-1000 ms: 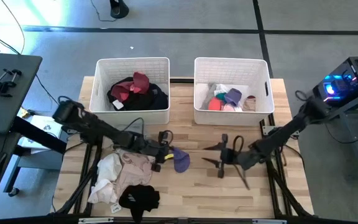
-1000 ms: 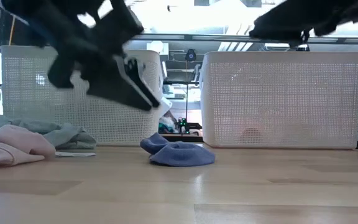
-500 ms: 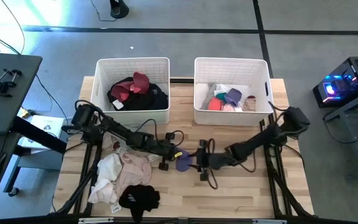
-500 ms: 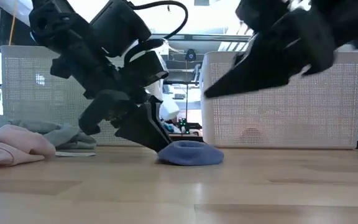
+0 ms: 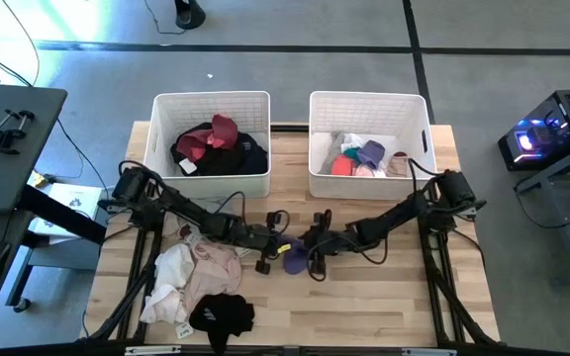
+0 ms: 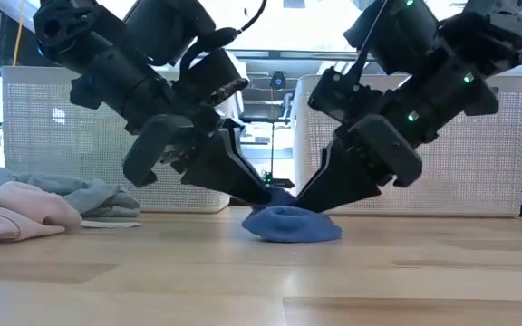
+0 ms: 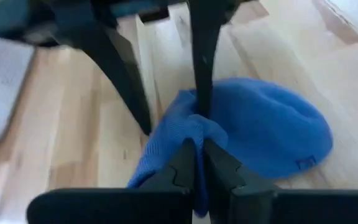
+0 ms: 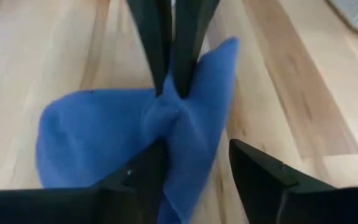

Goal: Sort clothes
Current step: Put the violet sock into the right white laundry bin

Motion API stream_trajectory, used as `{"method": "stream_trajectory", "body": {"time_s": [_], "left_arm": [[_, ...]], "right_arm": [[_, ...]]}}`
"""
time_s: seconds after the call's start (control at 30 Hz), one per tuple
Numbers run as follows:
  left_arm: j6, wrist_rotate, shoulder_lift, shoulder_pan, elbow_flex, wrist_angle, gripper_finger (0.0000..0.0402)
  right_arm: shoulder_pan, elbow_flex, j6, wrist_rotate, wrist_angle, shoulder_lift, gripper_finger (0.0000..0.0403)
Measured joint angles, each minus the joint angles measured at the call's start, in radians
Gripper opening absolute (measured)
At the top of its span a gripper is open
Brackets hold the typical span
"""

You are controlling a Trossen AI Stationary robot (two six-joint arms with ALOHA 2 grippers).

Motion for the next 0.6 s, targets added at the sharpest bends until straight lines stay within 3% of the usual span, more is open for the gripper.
{"method": "stream_trajectory", "body": {"time_s": [0.13, 0.3, 0.43, 0.6], "left_arm": [[0.029, -0.032, 0.000, -0.010, 0.000, 0.035, 0.0007], [0.007, -0.028, -0.018, -0.014, 0.000, 0.055, 0.0017], [0.002, -0.029, -0.086, -0.014, 0.000, -0.066, 0.0032], [-0.082, -0.077, -0.247, -0.015, 0.000, -0.298, 0.0038]], "right_arm": [[-0.002, 0.000, 0.006, -0.019, 0.010, 0.001, 0.0118], [-0.002, 0.000, 0.028, -0.016, 0.019, 0.001, 0.0021], [0.013, 0.000, 0.057, 0.063, 0.016, -0.021, 0.0016], [0.059, 0.000, 0.080, 0.229, -0.101, -0.151, 0.0005]]}}
